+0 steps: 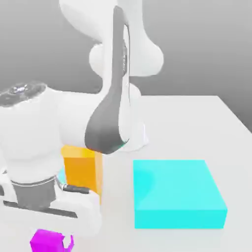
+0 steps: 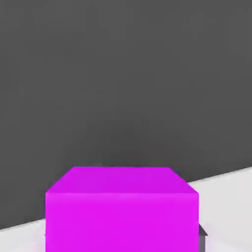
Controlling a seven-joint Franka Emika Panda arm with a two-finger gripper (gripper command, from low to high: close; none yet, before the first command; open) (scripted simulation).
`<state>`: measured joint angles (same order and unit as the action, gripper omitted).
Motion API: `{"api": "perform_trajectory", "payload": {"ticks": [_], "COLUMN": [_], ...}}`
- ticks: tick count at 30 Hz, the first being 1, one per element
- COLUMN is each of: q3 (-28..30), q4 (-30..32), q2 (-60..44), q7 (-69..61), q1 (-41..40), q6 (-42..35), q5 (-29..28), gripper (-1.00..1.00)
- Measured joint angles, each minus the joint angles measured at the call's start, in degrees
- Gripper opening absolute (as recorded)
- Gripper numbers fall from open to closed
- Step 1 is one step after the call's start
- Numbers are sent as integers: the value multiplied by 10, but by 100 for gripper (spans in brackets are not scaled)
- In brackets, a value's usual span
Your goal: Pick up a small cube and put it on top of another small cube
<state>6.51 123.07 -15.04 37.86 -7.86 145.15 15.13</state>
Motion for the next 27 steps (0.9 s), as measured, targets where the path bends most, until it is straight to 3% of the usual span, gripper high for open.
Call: {"api": "perform_trajectory", "payload": {"ticks": [10, 20, 27], "q3": [28, 11, -25], "q4": [87, 183, 276], "q2": [206, 416, 551], "q7": [166, 367, 524], "q1": [-56, -146, -253], "q6": [-123, -244, -332], "q5": [-19, -84, -159], "gripper": [-100, -100, -100]}}
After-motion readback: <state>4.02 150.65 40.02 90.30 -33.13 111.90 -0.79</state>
